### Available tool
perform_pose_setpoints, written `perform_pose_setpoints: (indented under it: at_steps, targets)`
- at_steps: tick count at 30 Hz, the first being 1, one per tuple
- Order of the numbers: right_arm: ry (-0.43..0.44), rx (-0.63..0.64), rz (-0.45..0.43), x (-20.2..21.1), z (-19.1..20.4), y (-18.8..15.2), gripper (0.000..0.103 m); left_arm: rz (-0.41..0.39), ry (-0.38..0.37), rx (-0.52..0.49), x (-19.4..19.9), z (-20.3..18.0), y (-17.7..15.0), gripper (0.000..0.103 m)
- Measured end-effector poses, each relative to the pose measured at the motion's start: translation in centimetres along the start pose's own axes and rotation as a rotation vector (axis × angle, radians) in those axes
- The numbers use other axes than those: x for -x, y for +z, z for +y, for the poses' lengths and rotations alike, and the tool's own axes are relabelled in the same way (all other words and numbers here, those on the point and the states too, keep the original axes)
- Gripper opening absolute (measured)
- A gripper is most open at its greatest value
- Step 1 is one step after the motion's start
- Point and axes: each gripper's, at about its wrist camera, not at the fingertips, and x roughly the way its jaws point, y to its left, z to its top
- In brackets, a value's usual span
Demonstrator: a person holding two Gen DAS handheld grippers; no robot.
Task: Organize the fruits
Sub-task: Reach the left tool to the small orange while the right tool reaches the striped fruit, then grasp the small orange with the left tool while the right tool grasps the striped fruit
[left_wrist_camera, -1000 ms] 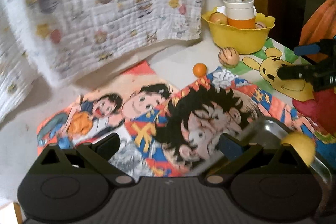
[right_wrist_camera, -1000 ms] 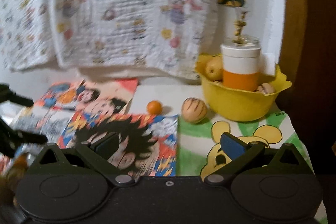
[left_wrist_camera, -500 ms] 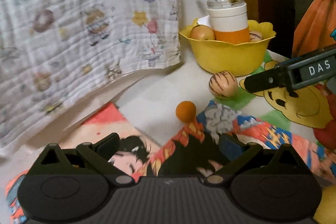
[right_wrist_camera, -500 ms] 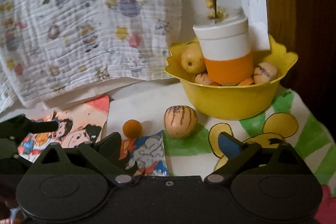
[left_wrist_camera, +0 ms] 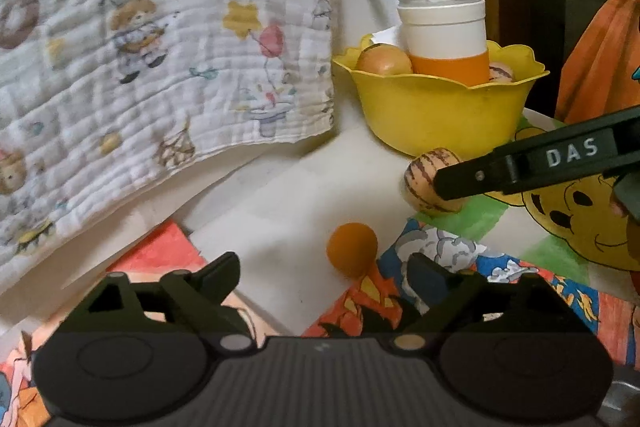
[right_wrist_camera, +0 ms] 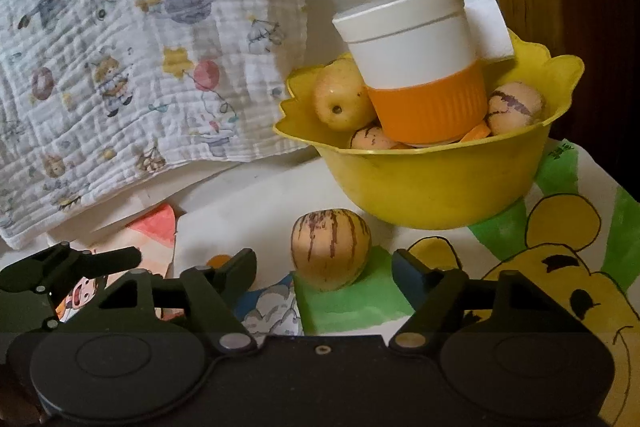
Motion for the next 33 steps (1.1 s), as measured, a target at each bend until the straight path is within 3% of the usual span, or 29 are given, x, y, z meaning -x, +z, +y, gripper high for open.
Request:
perform_pose_setpoints:
  at_steps: [10, 27, 33]
  targets:
    - [-0.009, -0.016, 0.004, -1.6, 0.4, -0.2, 0.063, -0.008, -0.045, 0.005, -1.5, 0.4, 0.4, 0.070]
    - [0.029, -0.069, -0.007, -2.7, 0.1, -0.3, 0.058, 0.018, -0.085, 0.002, -3.2, -0.2, 0.4, 0.037]
    - [0.038, -0.072, -0.015, -2.8, 0.0, -0.3, 0.057, 0.021, -0.090, 0.028, -3.4, 0.0, 0.5, 0.035]
